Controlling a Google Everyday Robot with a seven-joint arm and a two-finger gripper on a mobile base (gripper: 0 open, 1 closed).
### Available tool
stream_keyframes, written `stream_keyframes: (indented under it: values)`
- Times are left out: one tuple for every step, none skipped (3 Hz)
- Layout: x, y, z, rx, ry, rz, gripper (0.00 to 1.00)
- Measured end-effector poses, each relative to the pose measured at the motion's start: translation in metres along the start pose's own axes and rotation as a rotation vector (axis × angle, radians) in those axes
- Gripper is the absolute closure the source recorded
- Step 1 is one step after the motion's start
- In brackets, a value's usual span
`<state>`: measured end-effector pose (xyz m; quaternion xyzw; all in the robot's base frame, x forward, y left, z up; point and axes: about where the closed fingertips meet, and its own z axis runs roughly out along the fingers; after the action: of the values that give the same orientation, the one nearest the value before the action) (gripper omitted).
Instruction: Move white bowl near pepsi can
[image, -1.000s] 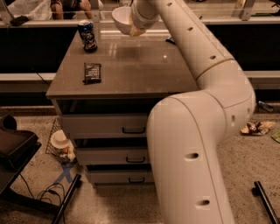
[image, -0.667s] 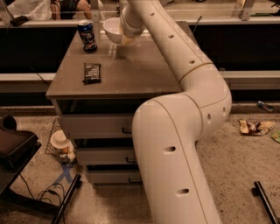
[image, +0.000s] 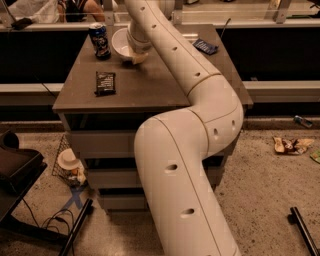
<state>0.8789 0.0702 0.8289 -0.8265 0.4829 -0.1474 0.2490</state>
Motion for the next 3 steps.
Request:
stream_keyframes:
  values:
    - [-0.0010, 0.0004, 0.0027, 0.001, -0.006, 0.002, 0.52]
    - [-0.0027, 0.0028, 0.0086, -0.006, -0.009, 0.001, 0.20]
    - [-0.0032, 0.0026, 0.0089, -0.009, -0.009, 0.001, 0.01]
